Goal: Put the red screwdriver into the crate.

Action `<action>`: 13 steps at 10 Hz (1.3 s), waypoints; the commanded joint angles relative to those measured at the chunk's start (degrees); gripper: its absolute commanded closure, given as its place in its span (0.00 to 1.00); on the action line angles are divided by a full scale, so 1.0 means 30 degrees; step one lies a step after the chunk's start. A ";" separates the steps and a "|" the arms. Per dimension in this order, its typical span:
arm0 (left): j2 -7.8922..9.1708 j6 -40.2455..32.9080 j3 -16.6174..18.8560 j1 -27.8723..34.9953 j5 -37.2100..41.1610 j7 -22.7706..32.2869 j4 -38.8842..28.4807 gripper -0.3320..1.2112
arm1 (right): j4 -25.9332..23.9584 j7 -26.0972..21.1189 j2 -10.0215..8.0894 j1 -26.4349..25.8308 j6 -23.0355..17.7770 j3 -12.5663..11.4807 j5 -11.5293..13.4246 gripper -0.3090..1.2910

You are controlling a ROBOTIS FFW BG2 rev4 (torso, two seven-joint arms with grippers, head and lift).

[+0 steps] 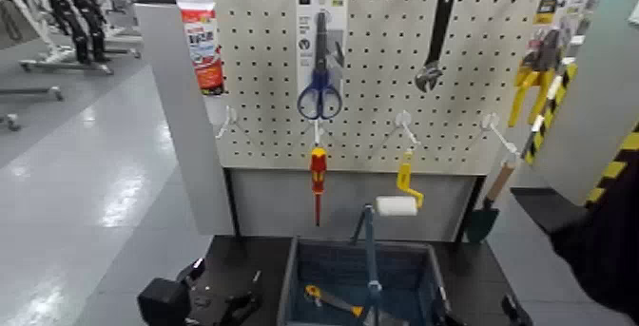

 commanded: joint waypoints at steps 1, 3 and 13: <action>0.0001 0.0059 -0.0002 -0.0001 0.0042 -0.0030 0.0031 0.29 | 0.0000 0.0000 0.0002 -0.0002 0.0038 0.0034 0.0000 0.28; -0.0028 0.0352 0.0027 -0.0089 0.0130 -0.0294 0.0031 0.29 | 0.0000 0.0000 0.0002 -0.0002 0.0068 0.0034 0.0000 0.28; -0.0145 0.5039 0.0144 -0.5098 0.0159 -0.6446 0.0675 0.29 | 0.0029 0.0000 0.0032 -0.0089 0.0038 0.0151 -0.0059 0.28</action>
